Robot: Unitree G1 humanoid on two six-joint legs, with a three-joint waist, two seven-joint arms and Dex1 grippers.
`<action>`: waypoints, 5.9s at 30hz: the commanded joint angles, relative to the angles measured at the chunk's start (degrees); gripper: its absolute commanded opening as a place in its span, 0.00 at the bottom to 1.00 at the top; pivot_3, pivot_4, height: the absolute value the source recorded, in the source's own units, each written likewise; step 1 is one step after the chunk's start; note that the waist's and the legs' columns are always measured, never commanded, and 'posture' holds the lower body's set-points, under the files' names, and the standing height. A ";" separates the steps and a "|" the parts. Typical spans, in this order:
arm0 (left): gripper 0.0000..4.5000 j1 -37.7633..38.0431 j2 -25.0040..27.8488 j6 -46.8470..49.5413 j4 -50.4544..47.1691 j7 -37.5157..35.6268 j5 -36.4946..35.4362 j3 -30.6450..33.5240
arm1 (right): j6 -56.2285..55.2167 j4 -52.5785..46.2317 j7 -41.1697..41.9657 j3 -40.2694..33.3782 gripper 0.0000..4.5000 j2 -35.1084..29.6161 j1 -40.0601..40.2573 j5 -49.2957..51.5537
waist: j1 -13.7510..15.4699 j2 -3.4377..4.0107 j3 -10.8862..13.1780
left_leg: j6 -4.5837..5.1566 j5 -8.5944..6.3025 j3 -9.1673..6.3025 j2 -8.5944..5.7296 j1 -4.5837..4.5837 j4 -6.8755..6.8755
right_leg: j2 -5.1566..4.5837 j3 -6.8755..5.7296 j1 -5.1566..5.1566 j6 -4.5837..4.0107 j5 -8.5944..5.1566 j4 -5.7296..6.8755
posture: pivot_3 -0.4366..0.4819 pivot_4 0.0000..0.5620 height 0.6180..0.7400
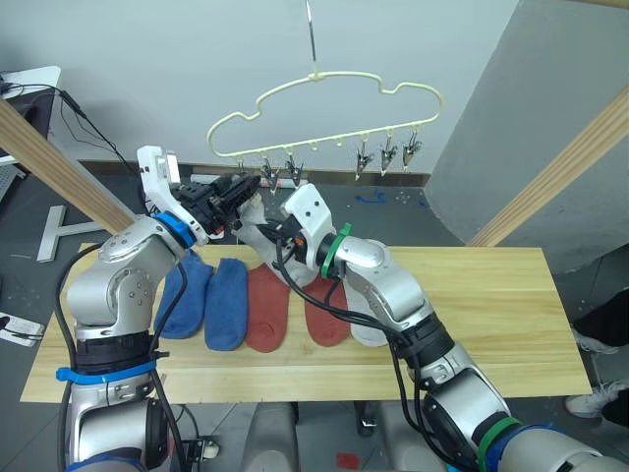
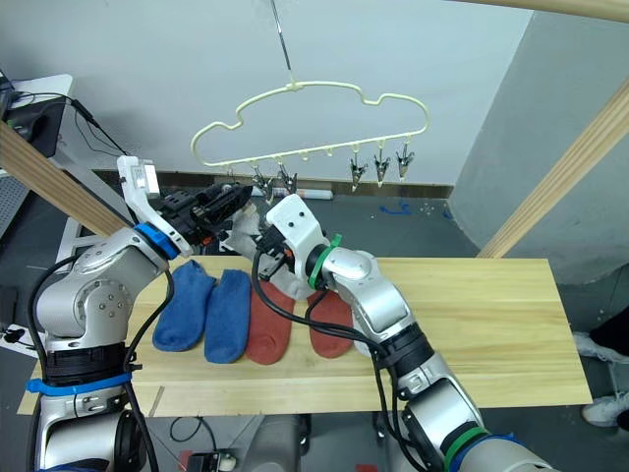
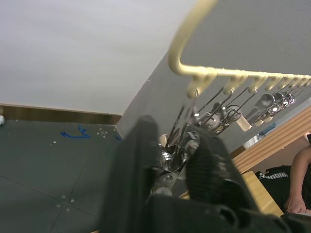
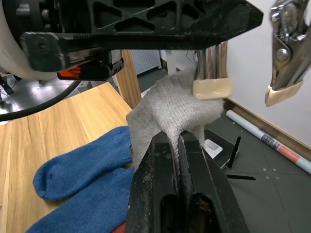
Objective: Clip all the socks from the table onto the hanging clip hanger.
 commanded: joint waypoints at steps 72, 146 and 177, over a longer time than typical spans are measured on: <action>0.64 1.34 -18.63 -38.00 4.72 23.56 31.33 -10.89 | 14.51 -43.48 6.94 -8.78 0.37 -30.13 12.77 6.68 | -0.27 0.02 0.03 | 0.01 0.02 -0.02 -0.08 -0.03 0.10 | -0.05 0.01 0.05 0.23 -0.14 0.01 | 0.45 0.60 0.70; 0.00 -4.89 -4.62 -0.16 -4.62 3.54 -0.43 -2.67 | -19.47 0.48 -3.47 6.73 0.01 -8.86 1.06 -14.49 | -0.03 0.01 0.03 | -0.21 0.14 -0.22 -0.02 -0.07 0.09 | 0.01 -0.14 0.06 -0.03 0.02 0.02 | 0.54 0.55 0.70; 0.57 -2.04 -2.68 0.23 -7.06 3.16 0.28 -3.14 | -24.43 6.41 -5.55 2.99 0.06 -4.17 -1.81 -13.93 | 0.17 0.02 0.03 | -0.23 0.16 -0.41 -0.07 -0.15 0.13 | -0.06 -0.28 0.05 -0.06 0.04 0.08 | 0.55 0.55 0.70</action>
